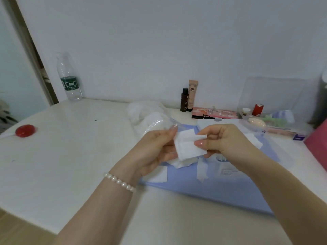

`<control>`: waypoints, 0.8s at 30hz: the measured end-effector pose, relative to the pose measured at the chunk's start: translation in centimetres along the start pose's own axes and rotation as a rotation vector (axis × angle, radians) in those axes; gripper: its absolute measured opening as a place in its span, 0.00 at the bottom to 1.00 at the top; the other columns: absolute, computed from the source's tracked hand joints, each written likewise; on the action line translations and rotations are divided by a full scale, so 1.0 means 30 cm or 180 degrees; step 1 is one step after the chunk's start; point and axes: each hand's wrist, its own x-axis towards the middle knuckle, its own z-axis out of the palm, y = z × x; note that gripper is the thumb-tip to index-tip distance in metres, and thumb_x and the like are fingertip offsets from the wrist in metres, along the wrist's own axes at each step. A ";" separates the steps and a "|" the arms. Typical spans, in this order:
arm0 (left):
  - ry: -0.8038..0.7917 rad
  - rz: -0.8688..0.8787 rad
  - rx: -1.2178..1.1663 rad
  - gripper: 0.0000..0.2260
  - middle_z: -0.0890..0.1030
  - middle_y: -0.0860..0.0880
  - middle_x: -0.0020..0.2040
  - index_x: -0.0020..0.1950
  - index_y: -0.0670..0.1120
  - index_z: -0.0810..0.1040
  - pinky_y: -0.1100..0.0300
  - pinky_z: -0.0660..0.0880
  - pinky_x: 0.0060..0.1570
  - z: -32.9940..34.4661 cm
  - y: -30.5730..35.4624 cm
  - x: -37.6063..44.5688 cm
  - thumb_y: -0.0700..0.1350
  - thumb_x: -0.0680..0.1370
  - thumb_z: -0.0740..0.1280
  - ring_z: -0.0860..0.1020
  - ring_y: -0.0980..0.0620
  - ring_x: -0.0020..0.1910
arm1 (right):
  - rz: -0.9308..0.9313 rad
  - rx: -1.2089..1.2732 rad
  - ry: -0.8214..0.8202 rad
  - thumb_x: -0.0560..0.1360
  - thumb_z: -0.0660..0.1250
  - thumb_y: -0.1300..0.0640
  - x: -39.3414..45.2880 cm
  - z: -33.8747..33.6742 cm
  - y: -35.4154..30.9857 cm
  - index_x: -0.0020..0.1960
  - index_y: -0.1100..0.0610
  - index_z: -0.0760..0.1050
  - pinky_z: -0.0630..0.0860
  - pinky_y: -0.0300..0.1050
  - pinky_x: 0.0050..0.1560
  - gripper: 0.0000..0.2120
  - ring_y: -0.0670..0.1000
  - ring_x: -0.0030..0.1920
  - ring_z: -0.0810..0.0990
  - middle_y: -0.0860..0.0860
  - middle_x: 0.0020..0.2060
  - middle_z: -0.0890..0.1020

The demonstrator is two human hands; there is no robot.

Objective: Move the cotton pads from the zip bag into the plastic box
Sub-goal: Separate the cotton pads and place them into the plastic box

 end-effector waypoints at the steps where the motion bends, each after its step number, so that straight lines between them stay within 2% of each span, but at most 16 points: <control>1: -0.0073 -0.0066 -0.0206 0.17 0.84 0.40 0.47 0.53 0.35 0.78 0.52 0.80 0.50 0.013 -0.008 0.007 0.47 0.74 0.64 0.83 0.45 0.46 | -0.0045 -0.0030 -0.0004 0.69 0.69 0.72 -0.002 0.002 0.001 0.37 0.60 0.79 0.73 0.33 0.26 0.08 0.43 0.24 0.76 0.50 0.25 0.80; 3: -0.0082 -0.0172 -0.0373 0.09 0.84 0.40 0.43 0.51 0.35 0.79 0.54 0.81 0.43 0.032 -0.017 0.022 0.39 0.78 0.62 0.84 0.47 0.40 | -0.0127 -0.0206 0.0064 0.69 0.69 0.71 -0.004 0.006 0.001 0.38 0.61 0.80 0.68 0.31 0.24 0.07 0.41 0.22 0.72 0.48 0.23 0.79; 6: -0.0030 -0.0250 -0.0663 0.09 0.84 0.40 0.41 0.50 0.34 0.78 0.55 0.81 0.38 0.036 -0.020 0.048 0.35 0.79 0.59 0.84 0.47 0.36 | -0.0339 -0.0510 0.0478 0.71 0.69 0.68 0.006 0.007 0.007 0.38 0.58 0.80 0.69 0.30 0.28 0.07 0.40 0.26 0.72 0.49 0.27 0.79; 8: -0.0021 -0.0241 -0.0817 0.09 0.84 0.39 0.42 0.52 0.33 0.77 0.54 0.81 0.38 0.023 -0.024 0.061 0.35 0.80 0.58 0.84 0.47 0.36 | -0.0556 -0.0704 0.0933 0.73 0.68 0.64 0.021 -0.001 0.017 0.36 0.51 0.78 0.72 0.37 0.35 0.11 0.45 0.32 0.73 0.51 0.33 0.78; 10: -0.0057 -0.0289 -0.0844 0.10 0.83 0.37 0.47 0.55 0.32 0.75 0.51 0.80 0.43 0.010 -0.037 0.067 0.35 0.80 0.57 0.83 0.45 0.41 | -0.0747 -0.0450 0.1192 0.75 0.65 0.65 0.028 -0.013 0.008 0.37 0.50 0.77 0.73 0.32 0.39 0.12 0.44 0.35 0.75 0.48 0.33 0.80; 11: -0.0122 -0.0338 -0.0827 0.11 0.82 0.37 0.50 0.56 0.31 0.75 0.50 0.79 0.46 0.005 -0.045 0.067 0.35 0.80 0.56 0.83 0.44 0.43 | -0.0800 -0.0241 0.1122 0.75 0.64 0.66 0.026 -0.021 -0.002 0.39 0.51 0.78 0.74 0.30 0.39 0.12 0.42 0.35 0.78 0.45 0.32 0.81; 13: -0.0297 -0.0445 -0.0723 0.12 0.80 0.36 0.54 0.59 0.33 0.74 0.49 0.78 0.48 -0.001 -0.055 0.066 0.33 0.79 0.56 0.82 0.43 0.47 | -0.0806 0.0020 0.0605 0.73 0.65 0.70 0.013 -0.039 -0.024 0.42 0.54 0.79 0.77 0.33 0.36 0.12 0.42 0.33 0.80 0.45 0.30 0.83; 15: -0.0477 -0.0504 -0.0551 0.13 0.79 0.36 0.55 0.61 0.34 0.73 0.51 0.80 0.46 0.000 -0.059 0.066 0.31 0.78 0.57 0.82 0.44 0.46 | -0.0662 -0.0136 -0.0019 0.69 0.68 0.72 -0.002 -0.047 -0.033 0.42 0.57 0.79 0.77 0.38 0.29 0.10 0.50 0.32 0.80 0.50 0.28 0.83; 17: -0.0554 -0.0553 -0.0266 0.11 0.81 0.38 0.48 0.57 0.34 0.75 0.56 0.81 0.40 0.005 -0.065 0.065 0.30 0.77 0.59 0.83 0.48 0.40 | -0.0437 -0.0530 -0.0424 0.65 0.72 0.71 -0.008 -0.040 -0.031 0.38 0.59 0.79 0.75 0.40 0.26 0.08 0.57 0.30 0.77 0.55 0.28 0.82; 19: -0.0520 -0.0566 0.0048 0.07 0.82 0.41 0.42 0.48 0.36 0.78 0.58 0.80 0.38 0.009 -0.073 0.062 0.31 0.76 0.61 0.82 0.50 0.36 | -0.0271 -0.0726 -0.0556 0.63 0.74 0.70 -0.005 -0.022 -0.022 0.35 0.60 0.78 0.73 0.38 0.24 0.08 0.55 0.27 0.75 0.56 0.28 0.81; 20: -0.0500 -0.0548 0.0151 0.06 0.81 0.41 0.41 0.46 0.37 0.78 0.59 0.80 0.38 0.012 -0.076 0.060 0.31 0.76 0.61 0.82 0.50 0.36 | -0.0245 -0.0742 -0.0517 0.63 0.74 0.71 -0.002 -0.012 -0.017 0.34 0.60 0.78 0.72 0.37 0.23 0.08 0.53 0.25 0.74 0.57 0.27 0.80; 24: -0.0591 -0.0517 0.0226 0.07 0.83 0.40 0.45 0.49 0.36 0.80 0.57 0.80 0.40 0.014 -0.080 0.060 0.33 0.76 0.63 0.83 0.49 0.38 | -0.0254 -0.0756 -0.0328 0.64 0.74 0.72 0.004 0.012 -0.010 0.32 0.61 0.77 0.67 0.33 0.20 0.09 0.46 0.19 0.71 0.51 0.22 0.78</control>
